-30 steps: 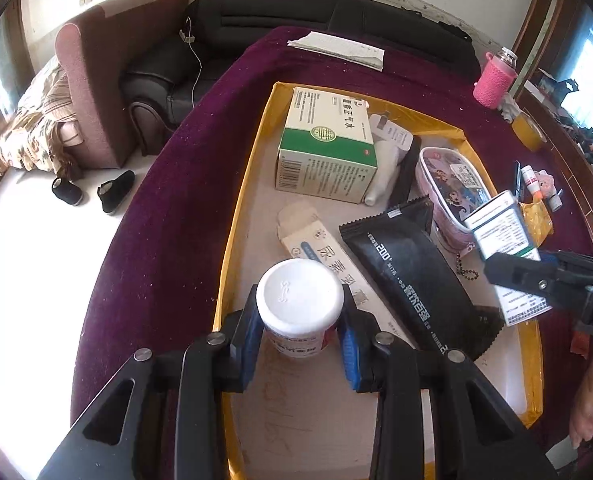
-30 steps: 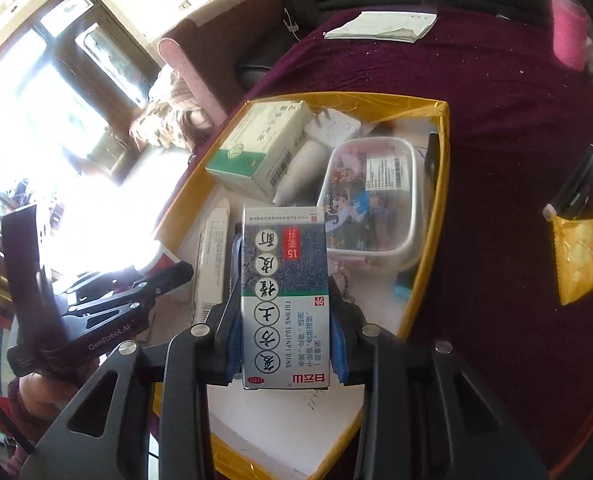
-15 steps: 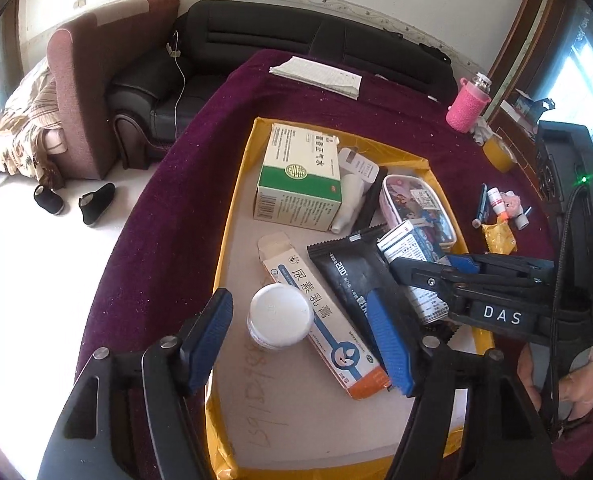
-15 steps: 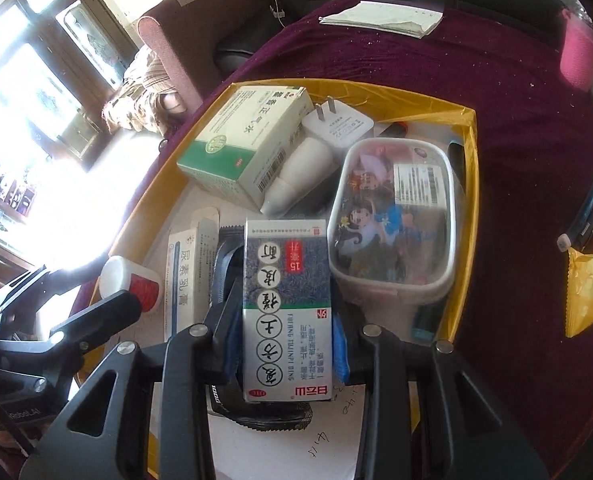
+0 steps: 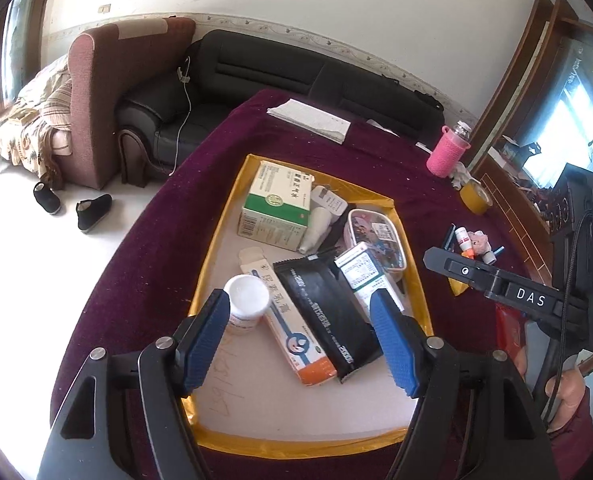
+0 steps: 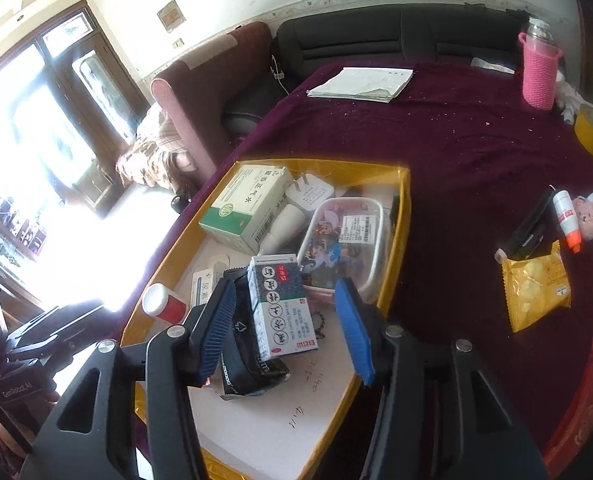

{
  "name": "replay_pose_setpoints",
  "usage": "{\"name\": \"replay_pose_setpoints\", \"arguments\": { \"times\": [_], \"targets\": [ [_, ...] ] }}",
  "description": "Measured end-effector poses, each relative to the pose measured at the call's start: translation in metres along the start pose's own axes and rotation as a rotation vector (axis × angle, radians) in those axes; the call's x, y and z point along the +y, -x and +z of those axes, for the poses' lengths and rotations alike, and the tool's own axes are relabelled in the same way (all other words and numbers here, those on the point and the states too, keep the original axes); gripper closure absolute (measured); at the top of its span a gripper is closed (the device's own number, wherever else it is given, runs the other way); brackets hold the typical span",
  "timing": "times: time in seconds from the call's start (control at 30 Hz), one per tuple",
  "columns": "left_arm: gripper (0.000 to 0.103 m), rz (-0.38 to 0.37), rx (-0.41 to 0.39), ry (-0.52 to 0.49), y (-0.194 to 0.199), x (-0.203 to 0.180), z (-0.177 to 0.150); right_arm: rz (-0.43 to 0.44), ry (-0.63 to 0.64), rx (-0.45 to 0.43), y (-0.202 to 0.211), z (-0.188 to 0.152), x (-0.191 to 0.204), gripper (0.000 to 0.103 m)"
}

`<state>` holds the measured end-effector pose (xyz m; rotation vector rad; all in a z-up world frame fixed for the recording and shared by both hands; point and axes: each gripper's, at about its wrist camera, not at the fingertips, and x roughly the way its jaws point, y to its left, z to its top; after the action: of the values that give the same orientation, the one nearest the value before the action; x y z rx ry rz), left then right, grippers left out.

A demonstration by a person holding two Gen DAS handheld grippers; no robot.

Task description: Organize objects

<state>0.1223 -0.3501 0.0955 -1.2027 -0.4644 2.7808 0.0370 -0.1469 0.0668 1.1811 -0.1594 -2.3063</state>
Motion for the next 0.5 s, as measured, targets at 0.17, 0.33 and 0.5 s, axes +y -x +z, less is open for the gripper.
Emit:
{"name": "replay_pose_setpoints", "arguments": {
  "times": [0.17,0.33,0.5],
  "targets": [
    [0.032,-0.024,0.047,-0.071,-0.026,-0.044,-0.013,-0.05,-0.054,-0.028,0.021,-0.015,-0.042,0.052],
    [0.032,0.03,0.02,-0.188,-0.05,-0.088,-0.032,-0.097,-0.195,-0.044,0.055,-0.033,-0.11,0.052],
    [0.032,0.033,0.128,-0.185,-0.077,-0.103,-0.052,-0.136,-0.295,-0.085,0.092,-0.048,-0.165,0.053]
  ]
}}
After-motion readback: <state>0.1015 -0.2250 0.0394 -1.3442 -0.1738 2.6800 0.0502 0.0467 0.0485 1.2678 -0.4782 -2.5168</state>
